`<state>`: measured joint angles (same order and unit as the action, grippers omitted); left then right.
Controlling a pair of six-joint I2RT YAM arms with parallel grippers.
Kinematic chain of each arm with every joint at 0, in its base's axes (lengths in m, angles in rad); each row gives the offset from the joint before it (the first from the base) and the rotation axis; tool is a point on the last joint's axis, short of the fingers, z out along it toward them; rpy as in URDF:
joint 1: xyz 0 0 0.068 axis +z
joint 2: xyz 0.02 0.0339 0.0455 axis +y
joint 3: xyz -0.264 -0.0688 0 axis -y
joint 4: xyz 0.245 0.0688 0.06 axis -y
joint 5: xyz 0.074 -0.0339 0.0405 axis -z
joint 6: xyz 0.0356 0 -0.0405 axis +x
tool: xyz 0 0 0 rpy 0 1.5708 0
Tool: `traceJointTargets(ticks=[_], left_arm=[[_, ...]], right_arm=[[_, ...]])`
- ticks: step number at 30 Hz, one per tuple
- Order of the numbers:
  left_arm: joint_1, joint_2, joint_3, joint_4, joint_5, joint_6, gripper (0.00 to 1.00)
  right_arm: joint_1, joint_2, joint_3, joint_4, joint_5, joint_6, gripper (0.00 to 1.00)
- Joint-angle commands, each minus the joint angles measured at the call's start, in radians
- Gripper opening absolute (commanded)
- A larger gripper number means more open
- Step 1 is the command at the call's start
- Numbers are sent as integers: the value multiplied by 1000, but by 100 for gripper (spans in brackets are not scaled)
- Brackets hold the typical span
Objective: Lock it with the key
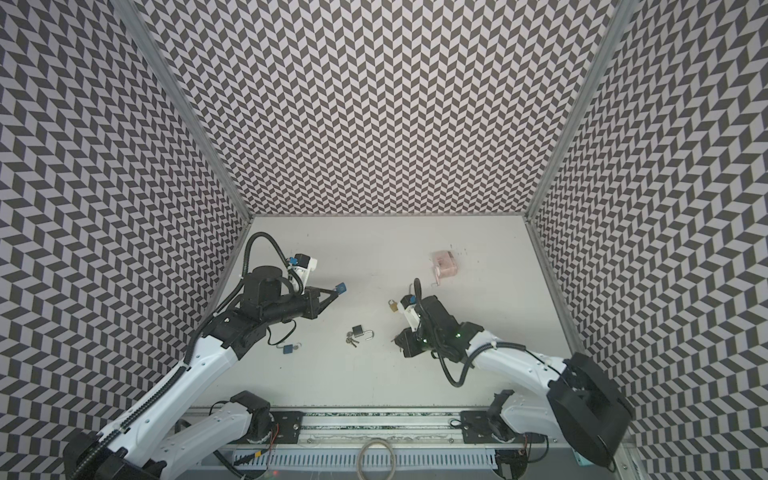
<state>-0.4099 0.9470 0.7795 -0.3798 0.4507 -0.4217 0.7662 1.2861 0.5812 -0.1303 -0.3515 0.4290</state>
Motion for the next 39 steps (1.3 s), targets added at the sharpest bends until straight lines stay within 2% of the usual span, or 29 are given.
traceJointTargets(ticks=[1, 4, 8, 12, 14, 16, 21, 22, 24, 26, 28, 29, 30, 34, 39], left_arm=[[6, 10, 1, 31, 50, -9, 0], [6, 18, 7, 15, 57, 2, 0], [5, 27, 10, 9, 70, 6, 0], [6, 42, 18, 4, 95, 5, 0], [5, 42, 20, 2, 104, 3, 0], [6, 42, 31, -14, 106, 7, 0], [6, 47, 56, -37, 154, 21, 0], [5, 46, 59, -40, 158, 21, 0], [6, 41, 63, -41, 159, 21, 0], [10, 35, 61, -41, 152, 16, 0], [27, 28, 50, -33, 152, 3, 0], [38, 22, 43, -29, 154, -3, 0], [48, 15, 38, -28, 155, -7, 0], [55, 9, 35, -36, 158, -8, 0], [56, 4, 38, -42, 155, -7, 0]], right_arm=[[11, 91, 45, 169, -52, 15, 0], [13, 152, 60, 175, -46, 11, 5], [15, 237, 72, 167, -87, -8, 17], [10, 235, 78, 138, -51, -19, 40], [8, 209, 87, 122, -31, -33, 43], [8, 156, 103, 87, 36, -48, 44], [8, -51, 106, 96, 180, -166, 53], [8, -73, 108, 100, 158, -197, 54], [14, -65, 144, 55, 29, -259, 53], [46, 0, 187, -23, -10, -295, 48], [113, 77, 244, -124, 76, -325, 43], [133, 124, 265, -166, 150, -307, 36], [132, 161, 263, -177, 174, -277, 34], [116, 267, 265, -187, 137, -230, 33], [108, 290, 277, -195, 183, -191, 34]])
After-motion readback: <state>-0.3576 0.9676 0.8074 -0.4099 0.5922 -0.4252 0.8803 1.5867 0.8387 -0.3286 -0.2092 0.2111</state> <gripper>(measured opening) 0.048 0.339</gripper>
